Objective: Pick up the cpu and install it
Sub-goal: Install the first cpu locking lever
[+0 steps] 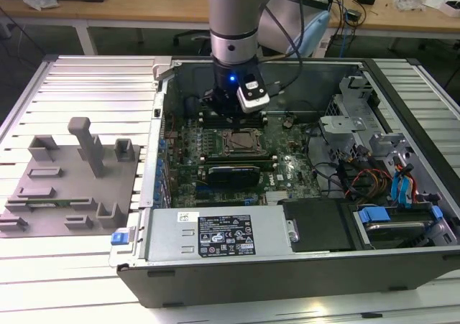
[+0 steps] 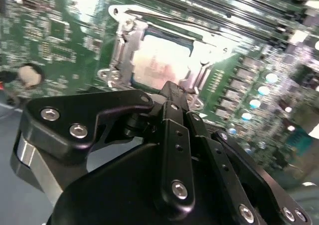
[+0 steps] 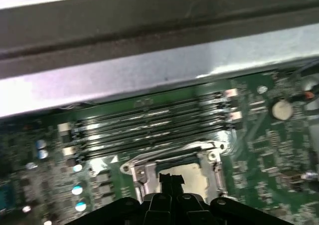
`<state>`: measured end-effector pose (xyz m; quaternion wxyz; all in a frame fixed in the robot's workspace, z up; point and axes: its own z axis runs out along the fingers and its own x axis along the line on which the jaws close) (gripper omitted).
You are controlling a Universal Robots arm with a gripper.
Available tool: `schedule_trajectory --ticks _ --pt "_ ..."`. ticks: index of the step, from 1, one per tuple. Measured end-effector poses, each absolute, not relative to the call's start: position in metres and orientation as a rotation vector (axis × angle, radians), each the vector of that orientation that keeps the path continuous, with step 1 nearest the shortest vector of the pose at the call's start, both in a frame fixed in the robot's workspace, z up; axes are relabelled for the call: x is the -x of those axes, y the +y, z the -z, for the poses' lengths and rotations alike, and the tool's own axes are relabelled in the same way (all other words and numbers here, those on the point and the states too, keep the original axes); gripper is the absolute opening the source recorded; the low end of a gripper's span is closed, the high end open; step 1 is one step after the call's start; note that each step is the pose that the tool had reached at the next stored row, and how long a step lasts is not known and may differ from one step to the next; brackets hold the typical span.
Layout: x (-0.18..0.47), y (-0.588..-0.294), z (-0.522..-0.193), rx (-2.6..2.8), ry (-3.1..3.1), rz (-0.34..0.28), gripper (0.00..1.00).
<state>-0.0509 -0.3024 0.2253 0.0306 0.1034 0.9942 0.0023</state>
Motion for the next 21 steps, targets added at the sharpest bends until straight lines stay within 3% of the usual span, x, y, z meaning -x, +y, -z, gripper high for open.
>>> schedule_trajectory --ticks 15,21 --pt "0.028 -0.303 -0.224 -0.234 3.086 -0.007 0.11" --pt "0.029 -0.325 -0.223 -0.201 3.089 -0.007 0.11"
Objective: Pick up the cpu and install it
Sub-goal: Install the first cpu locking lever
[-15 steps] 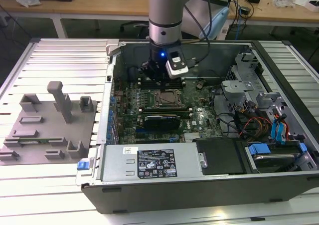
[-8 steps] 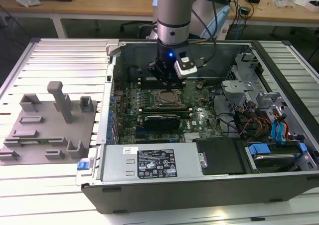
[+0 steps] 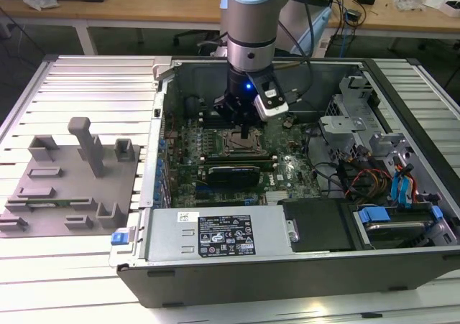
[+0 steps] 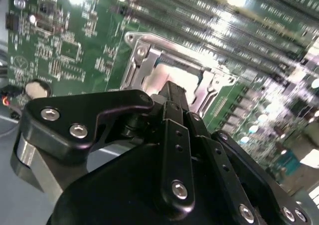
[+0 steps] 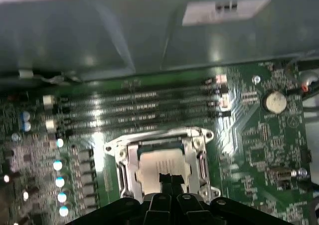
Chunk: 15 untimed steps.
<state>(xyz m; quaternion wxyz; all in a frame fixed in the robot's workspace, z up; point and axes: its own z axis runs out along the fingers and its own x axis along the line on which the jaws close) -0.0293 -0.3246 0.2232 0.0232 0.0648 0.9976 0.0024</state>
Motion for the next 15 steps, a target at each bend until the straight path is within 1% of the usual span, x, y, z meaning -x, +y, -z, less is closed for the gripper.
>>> schedule_trajectory --ticks 6,15 --pt "0.030 -0.326 -0.227 -0.200 3.089 -0.007 0.11" --pt "0.030 -0.326 -0.258 -0.199 3.089 -0.005 0.11"
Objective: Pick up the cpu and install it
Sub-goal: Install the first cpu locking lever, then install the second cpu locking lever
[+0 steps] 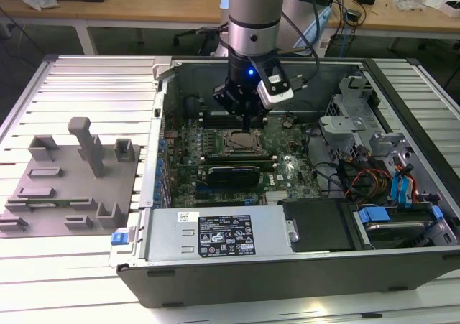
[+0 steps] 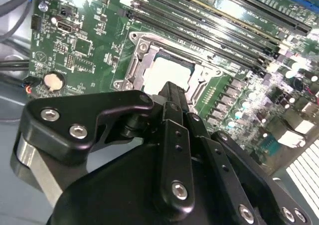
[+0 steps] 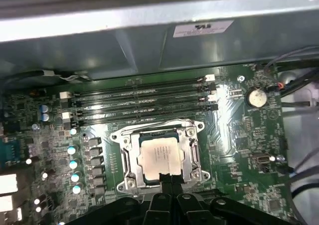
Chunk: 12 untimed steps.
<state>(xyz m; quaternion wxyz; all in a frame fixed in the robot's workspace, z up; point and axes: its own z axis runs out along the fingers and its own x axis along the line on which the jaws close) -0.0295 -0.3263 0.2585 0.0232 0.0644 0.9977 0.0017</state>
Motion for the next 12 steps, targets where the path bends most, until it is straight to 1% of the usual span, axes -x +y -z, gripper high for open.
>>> schedule_trajectory --ticks 6,12 --pt "0.0295 -0.3263 -0.2602 -0.199 3.088 0.019 0.11" --pt "0.0295 -0.3263 -0.2602 -0.199 3.088 0.021 0.11"
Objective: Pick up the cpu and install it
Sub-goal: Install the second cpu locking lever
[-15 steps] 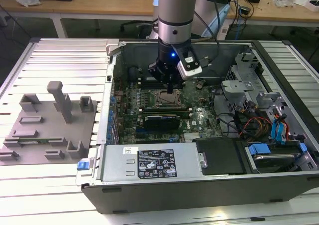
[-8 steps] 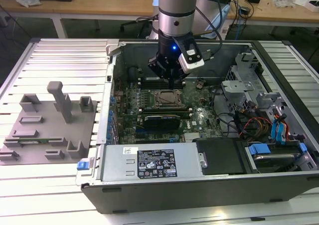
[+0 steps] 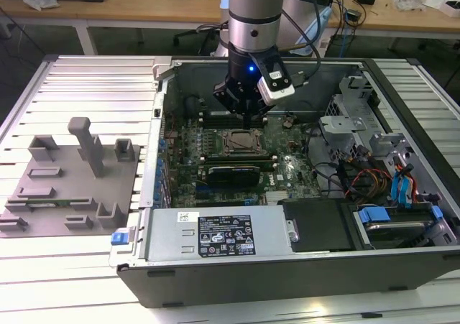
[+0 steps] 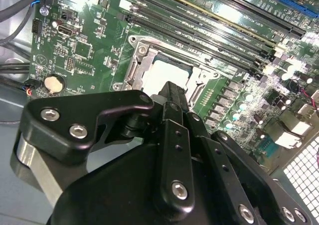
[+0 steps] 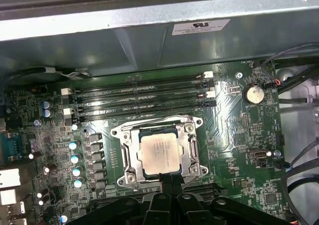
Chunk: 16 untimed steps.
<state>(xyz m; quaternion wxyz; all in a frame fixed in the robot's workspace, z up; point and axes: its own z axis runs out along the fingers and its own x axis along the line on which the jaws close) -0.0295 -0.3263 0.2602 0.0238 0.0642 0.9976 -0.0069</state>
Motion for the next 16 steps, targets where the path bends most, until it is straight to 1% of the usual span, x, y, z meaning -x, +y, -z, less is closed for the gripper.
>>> schedule_trajectory --ticks 16 --pt "0.030 -0.339 -0.260 -0.199 3.088 0.022 0.11"
